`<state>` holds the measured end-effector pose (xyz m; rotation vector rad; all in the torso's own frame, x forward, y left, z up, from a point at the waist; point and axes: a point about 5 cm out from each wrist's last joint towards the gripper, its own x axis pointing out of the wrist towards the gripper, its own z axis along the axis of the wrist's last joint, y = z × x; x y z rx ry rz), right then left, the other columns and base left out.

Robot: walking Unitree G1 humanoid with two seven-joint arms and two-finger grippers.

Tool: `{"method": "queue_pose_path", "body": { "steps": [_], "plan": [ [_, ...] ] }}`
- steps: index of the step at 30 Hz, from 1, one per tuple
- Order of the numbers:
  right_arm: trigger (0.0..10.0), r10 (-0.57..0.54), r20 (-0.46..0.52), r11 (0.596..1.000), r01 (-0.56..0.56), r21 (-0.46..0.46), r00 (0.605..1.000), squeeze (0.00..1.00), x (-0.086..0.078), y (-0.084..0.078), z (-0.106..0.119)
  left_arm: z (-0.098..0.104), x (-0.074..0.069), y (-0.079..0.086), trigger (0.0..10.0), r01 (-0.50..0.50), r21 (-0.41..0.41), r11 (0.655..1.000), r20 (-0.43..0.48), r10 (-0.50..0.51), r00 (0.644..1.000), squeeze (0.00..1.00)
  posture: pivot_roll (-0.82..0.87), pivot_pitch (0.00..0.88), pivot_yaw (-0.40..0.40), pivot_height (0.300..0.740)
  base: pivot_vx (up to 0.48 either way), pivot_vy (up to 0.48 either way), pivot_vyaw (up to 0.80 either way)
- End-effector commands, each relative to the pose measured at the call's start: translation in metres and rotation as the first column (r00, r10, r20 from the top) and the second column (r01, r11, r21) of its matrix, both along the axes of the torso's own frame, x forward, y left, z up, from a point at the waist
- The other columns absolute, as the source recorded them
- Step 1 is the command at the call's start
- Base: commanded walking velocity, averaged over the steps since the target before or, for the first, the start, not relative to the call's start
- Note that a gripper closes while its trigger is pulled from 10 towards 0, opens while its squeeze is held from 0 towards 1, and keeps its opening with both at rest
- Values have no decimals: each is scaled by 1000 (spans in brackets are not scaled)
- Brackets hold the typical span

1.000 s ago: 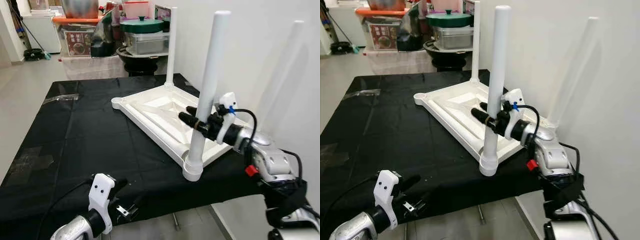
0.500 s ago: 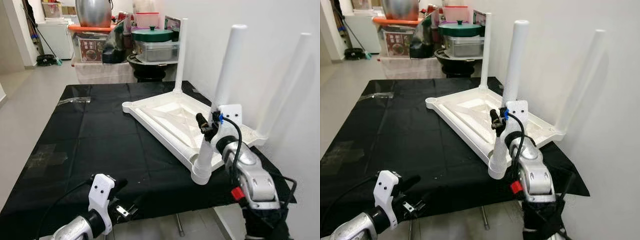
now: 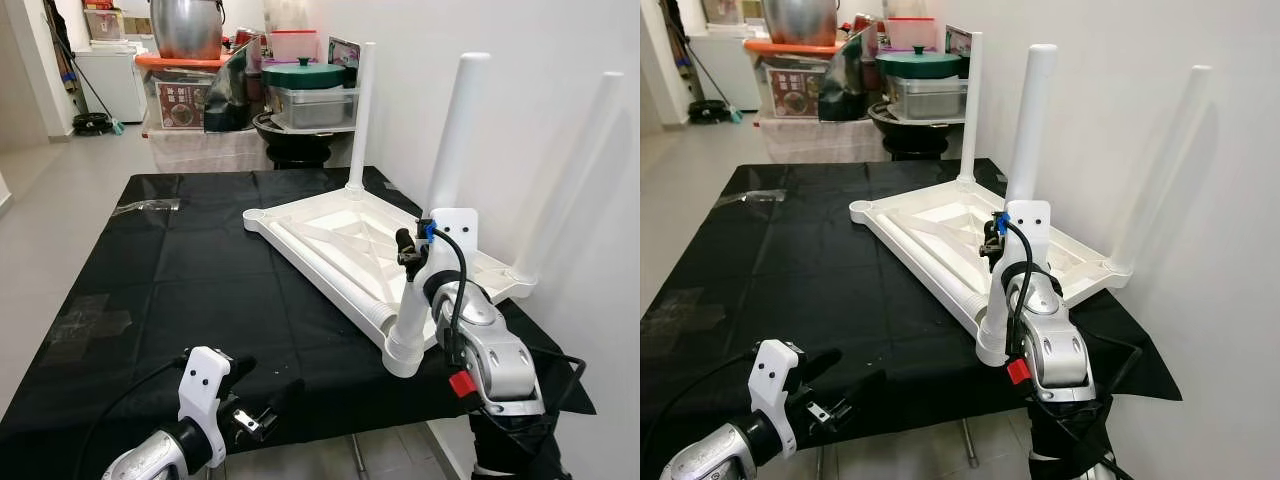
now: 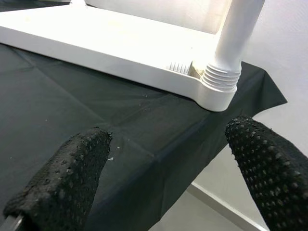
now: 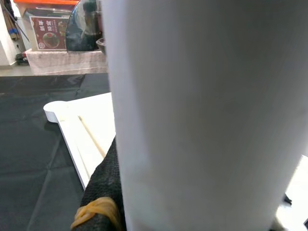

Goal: Building children table

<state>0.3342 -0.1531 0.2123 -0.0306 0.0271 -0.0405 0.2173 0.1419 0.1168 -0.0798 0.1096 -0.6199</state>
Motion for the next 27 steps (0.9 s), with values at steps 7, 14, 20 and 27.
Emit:
{"method": "queue_pose_path", "body": {
  "steps": [7, 14, 20, 27],
  "plan": [
    [10000, -89, -63, 995, 86, -45, 994, 0, -5, -14, -11, -3, 0, -2, 10000, 5, 9, 1000, -8, -5, 1000, 0, 66, 0, -48, 740, 0, 0, 0],
    [10000, -80, -36, 996, 78, -40, 996, 0, -6, -15, -5, -3, 1, -2, 10000, 10, 10, 1000, -7, -10, 1000, 0, 62, 0, -47, 740, 0, 0, 0],
    [10000, -68, -13, 997, 68, -36, 998, 94, -6, -15, 1, -4, 1, -3, 10000, 13, 9, 1000, -8, -13, 1000, 0, 58, 0, -44, 740, 0, 0, 0],
    [10000, -88, 34, 996, 88, -3, 996, 863, -7, -17, 10, -4, 1, -3, 10000, 16, 8, 1000, -9, -16, 1000, 0, 59, 0, -43, 740, 0, 0, 0]
  ]
}}
